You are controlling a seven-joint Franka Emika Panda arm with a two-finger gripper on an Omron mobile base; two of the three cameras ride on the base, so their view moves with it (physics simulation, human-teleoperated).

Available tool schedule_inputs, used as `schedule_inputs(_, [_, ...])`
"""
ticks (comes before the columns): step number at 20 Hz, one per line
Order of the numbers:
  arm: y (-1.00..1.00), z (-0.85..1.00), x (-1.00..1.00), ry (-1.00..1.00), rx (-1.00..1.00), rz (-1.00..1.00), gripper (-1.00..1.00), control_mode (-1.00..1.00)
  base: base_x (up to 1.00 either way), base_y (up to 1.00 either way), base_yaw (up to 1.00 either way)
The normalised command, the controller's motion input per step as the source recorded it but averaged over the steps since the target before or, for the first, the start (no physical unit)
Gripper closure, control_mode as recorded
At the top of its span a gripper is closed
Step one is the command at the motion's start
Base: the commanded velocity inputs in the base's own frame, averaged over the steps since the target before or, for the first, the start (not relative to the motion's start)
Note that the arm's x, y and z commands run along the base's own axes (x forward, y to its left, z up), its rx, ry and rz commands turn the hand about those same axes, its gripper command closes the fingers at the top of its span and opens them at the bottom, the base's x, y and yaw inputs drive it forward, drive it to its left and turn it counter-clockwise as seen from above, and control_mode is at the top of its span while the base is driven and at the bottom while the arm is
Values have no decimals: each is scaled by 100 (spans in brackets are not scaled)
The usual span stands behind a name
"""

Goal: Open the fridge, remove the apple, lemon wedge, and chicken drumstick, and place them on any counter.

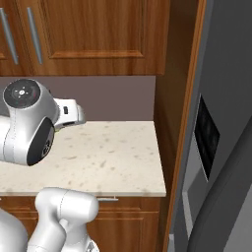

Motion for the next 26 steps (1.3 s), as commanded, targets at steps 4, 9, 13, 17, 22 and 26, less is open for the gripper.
schedule_inputs(4, [1,-42,-8,11,0,0,100,-100,0,2,0])
schedule_inputs(9, [1,-57,-4,26,-3,0,100,-100,0,0,0])
schedule_inputs(13, [0,-63,21,23,-2,0,100,-100,0,0,0])
schedule_inputs(17, [0,-62,43,16,0,0,100,-100,0,0,0])
schedule_inputs(22, [4,-72,73,12,0,0,100,-100,0,0,0])
schedule_inputs(26, [5,-76,82,5,-1,0,100,-100,0,0,0])
